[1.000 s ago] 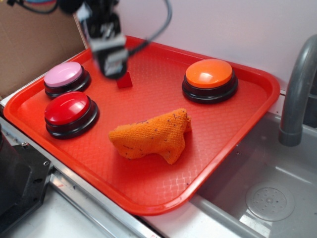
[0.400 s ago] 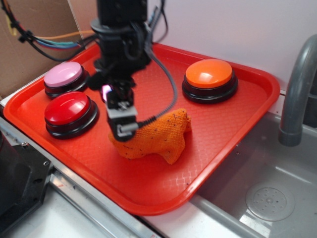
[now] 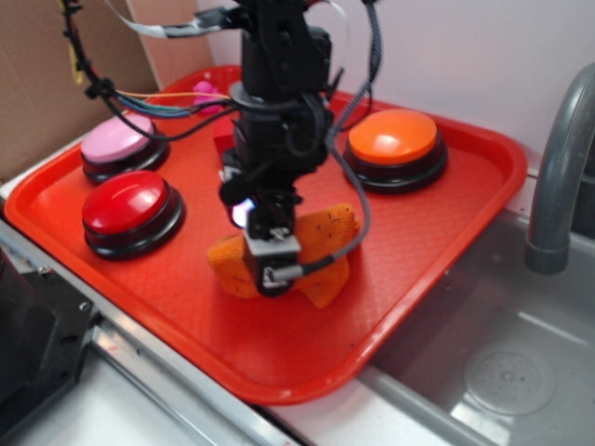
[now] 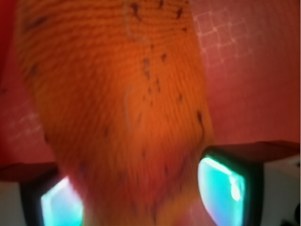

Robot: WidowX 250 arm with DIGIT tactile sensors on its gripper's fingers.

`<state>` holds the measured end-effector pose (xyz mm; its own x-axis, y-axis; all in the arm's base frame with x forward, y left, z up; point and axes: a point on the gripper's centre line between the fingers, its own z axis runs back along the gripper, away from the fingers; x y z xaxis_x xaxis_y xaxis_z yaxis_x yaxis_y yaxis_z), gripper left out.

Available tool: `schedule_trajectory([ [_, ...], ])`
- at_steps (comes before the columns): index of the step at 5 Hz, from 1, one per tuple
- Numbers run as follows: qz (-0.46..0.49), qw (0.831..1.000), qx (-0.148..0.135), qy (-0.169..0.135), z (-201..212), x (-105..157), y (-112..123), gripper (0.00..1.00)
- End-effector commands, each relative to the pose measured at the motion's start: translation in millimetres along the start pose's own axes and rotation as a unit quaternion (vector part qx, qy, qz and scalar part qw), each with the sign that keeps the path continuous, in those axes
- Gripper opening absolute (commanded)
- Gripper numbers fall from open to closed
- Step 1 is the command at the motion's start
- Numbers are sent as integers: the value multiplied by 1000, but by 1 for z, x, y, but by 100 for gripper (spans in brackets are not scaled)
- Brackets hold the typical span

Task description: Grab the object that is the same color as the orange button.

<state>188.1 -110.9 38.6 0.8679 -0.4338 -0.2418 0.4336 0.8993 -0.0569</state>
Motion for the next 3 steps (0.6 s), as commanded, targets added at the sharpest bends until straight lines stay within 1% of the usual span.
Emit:
schedule_trajectory([
  [1,13,1000,-9,-9,-3,-9,-4,0],
  [2,51,997,-27,-43,39,-50,5,0],
  [3,108,989,-33,-92,76,-100,17,0],
])
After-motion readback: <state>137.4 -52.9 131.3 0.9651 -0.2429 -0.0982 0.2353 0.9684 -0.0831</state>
